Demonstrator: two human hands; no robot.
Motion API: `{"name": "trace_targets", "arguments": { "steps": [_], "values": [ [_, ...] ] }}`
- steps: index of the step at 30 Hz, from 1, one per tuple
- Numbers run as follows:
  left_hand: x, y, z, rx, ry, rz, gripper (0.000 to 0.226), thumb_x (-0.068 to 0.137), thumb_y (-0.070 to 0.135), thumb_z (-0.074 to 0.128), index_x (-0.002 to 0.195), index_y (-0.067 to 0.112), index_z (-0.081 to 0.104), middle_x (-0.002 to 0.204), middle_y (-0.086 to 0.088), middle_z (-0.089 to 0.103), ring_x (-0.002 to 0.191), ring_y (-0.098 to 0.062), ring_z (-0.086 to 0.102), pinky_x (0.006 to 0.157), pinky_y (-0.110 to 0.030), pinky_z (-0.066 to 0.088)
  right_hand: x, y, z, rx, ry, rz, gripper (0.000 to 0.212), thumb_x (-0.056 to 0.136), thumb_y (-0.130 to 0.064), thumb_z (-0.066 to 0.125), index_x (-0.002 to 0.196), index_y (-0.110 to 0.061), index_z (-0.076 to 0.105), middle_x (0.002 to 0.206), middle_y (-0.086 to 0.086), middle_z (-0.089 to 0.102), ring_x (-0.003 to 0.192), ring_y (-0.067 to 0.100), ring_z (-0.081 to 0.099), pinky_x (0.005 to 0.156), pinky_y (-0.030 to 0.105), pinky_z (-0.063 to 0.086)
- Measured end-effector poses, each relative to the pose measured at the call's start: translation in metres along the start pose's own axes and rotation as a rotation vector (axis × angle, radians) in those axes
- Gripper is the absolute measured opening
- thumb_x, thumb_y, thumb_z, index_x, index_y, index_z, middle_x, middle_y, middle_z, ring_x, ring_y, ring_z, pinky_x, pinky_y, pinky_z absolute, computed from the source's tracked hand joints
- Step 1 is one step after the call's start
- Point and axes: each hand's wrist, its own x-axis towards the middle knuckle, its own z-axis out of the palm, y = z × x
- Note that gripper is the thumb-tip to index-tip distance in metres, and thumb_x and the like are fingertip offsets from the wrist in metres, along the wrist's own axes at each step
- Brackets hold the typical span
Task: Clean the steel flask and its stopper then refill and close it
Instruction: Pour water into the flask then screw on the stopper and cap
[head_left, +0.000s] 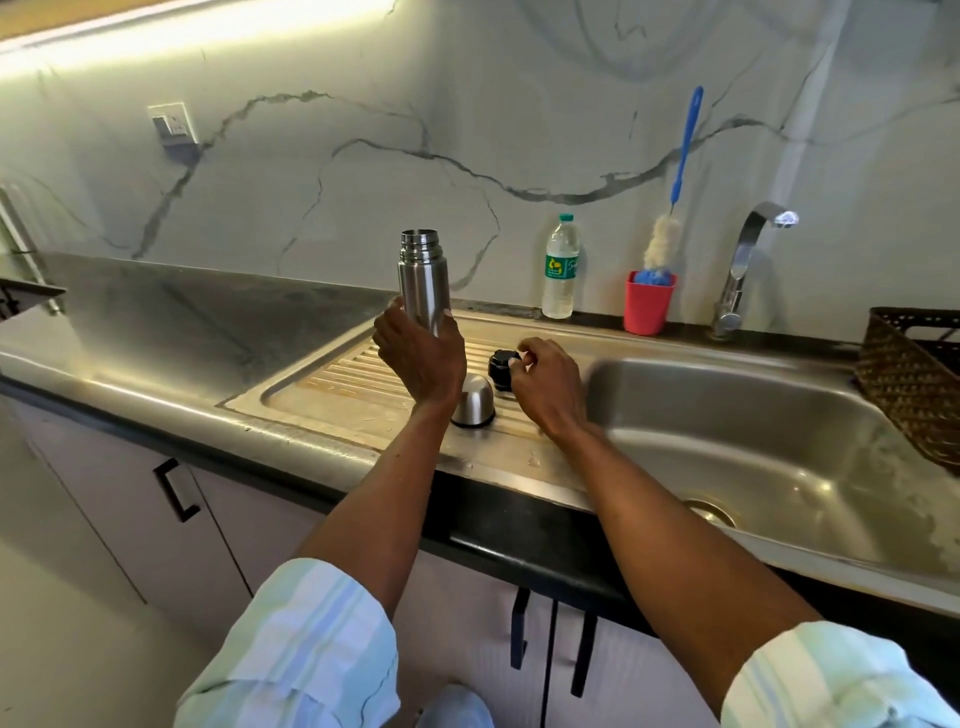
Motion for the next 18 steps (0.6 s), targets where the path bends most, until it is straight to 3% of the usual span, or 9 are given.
{"name": "trace_targets", "arguments": {
  "steps": [5, 11, 15, 18],
  "values": [
    [-0.002, -0.007, -0.002, 0.011, -0.004, 0.046, 0.058, 0.084, 0.034, 0.070, 0.130, 0.003, 0.050, 0.128, -0.019, 0.052, 0.120, -0.034, 0.048, 0.099, -0.049, 0.044, 0.000, 0.001, 0.003, -0.012, 0.003, 0.003, 0.031, 0.093, -0.019, 0.055, 0.123, -0.011, 0.061, 0.118, 0.005, 0.062, 0.101, 0.019, 0.058, 0.089, 0.034, 0.050],
    [-0.023, 0.038, 0.014, -0.182, -0.095, 0.258, 0.044, 0.082, 0.015, 0.062, 0.124, 0.005, 0.053, 0.114, -0.015, 0.055, 0.107, -0.026, 0.050, 0.092, -0.037, 0.042, 0.022, -0.002, -0.009, -0.074, 0.078, 0.001, 0.033, 0.090, -0.006, 0.047, 0.119, -0.005, 0.063, 0.121, 0.012, 0.063, 0.108, 0.028, 0.059, 0.093, 0.039, 0.049],
    [-0.036, 0.067, 0.037, -0.322, -0.228, 0.193, 0.036, 0.085, 0.004, 0.064, 0.119, 0.006, 0.055, 0.109, -0.013, 0.057, 0.099, -0.025, 0.056, 0.082, -0.030, 0.048, 0.056, 0.011, -0.031, -0.129, 0.083, -0.009, 0.028, 0.092, -0.008, 0.048, 0.114, -0.004, 0.063, 0.115, 0.016, 0.064, 0.104, 0.032, 0.061, 0.091, 0.042, 0.052],
    [-0.039, 0.075, 0.061, -0.379, -0.318, 0.079, 0.028, 0.086, 0.000, 0.061, 0.113, 0.006, 0.057, 0.104, -0.011, 0.061, 0.093, -0.022, 0.059, 0.081, -0.033, 0.052, 0.084, 0.027, -0.045, -0.161, 0.088, 0.002, 0.027, 0.094, -0.011, 0.052, 0.119, -0.004, 0.062, 0.119, 0.015, 0.063, 0.107, 0.030, 0.060, 0.092, 0.038, 0.051]
  ]
}}
